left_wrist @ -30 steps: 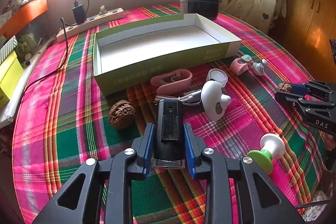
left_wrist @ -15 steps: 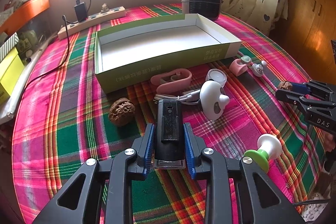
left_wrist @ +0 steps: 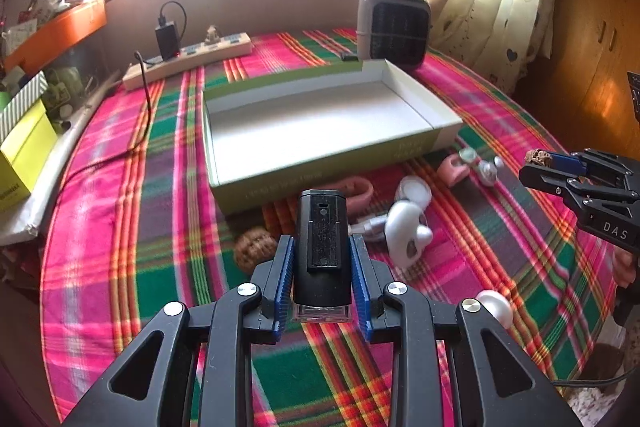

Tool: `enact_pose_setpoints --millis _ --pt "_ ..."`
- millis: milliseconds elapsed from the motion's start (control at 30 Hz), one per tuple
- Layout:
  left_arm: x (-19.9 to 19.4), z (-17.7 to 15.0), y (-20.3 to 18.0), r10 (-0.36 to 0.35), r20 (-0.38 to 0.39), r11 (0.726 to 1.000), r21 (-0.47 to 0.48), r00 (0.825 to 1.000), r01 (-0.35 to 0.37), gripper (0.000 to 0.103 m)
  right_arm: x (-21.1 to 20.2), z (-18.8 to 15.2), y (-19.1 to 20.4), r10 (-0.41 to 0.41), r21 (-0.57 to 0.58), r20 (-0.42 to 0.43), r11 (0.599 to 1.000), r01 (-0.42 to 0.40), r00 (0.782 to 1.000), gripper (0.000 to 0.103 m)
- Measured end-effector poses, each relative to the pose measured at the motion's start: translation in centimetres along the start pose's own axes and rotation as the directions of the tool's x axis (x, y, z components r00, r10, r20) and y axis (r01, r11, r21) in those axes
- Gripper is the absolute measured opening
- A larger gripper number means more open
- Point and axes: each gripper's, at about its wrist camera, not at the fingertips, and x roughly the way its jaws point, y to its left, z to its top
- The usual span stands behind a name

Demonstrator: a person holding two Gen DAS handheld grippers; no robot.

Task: Organize objects
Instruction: 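Carry the black device with the left gripper into the white box while the right gripper carries the walnut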

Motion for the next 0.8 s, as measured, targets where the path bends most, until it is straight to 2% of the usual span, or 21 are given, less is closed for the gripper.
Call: enact_pose_setpoints --millis 400,800 --pt "1.2 4.4 1.6 0.000 0.022 1.000 -0.025 1.000 0.000 0.025 1.8 5.8 0.7 0.022 -0.053 0.032 0.998 -0.021 0.999 0.034" --pt "5.5 8.1 3.5 0.001 -0.008 0.997 -0.076 1.000 -0.002 0.025 8.2 10.4 0.1 0.052 -0.041 -0.022 0.998 -0.053 0.998 0.034"
